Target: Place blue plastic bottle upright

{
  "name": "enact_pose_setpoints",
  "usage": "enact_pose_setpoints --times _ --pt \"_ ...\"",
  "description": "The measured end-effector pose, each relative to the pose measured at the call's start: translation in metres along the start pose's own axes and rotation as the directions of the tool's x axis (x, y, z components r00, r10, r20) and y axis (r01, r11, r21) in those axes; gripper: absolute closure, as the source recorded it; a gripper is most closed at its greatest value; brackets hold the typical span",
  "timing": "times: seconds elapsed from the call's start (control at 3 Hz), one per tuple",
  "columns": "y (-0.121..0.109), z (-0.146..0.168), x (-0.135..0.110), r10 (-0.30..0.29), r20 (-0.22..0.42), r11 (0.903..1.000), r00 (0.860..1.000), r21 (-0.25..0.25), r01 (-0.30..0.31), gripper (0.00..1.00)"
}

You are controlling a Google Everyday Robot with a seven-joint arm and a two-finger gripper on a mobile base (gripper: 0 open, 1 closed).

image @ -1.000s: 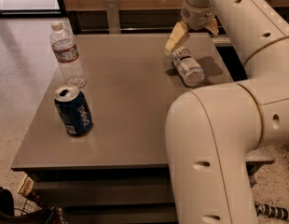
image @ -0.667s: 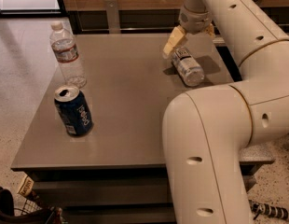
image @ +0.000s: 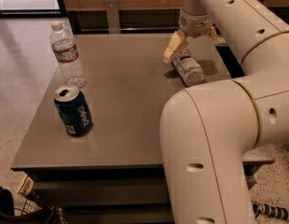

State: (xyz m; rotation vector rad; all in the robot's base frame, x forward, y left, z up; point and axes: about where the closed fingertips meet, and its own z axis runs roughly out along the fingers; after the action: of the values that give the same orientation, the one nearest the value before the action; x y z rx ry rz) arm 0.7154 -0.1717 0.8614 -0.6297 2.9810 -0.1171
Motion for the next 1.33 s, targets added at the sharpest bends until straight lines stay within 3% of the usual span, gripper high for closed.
enact_pose_setpoints --times 0.33,0.67,1.33 --pt "0.005 0.001 0.014 0.015 -0.032 0.9998 0.999 -0.010 -0.016 0.00" --pt "0.012 0.015 0.022 0.029 -0.039 0.9966 0.999 -0.077 -0.032 0.00" --pt "0.030 0.025 0.017 0.033 -0.023 0.9875 0.999 -0.154 -0.036 0.00"
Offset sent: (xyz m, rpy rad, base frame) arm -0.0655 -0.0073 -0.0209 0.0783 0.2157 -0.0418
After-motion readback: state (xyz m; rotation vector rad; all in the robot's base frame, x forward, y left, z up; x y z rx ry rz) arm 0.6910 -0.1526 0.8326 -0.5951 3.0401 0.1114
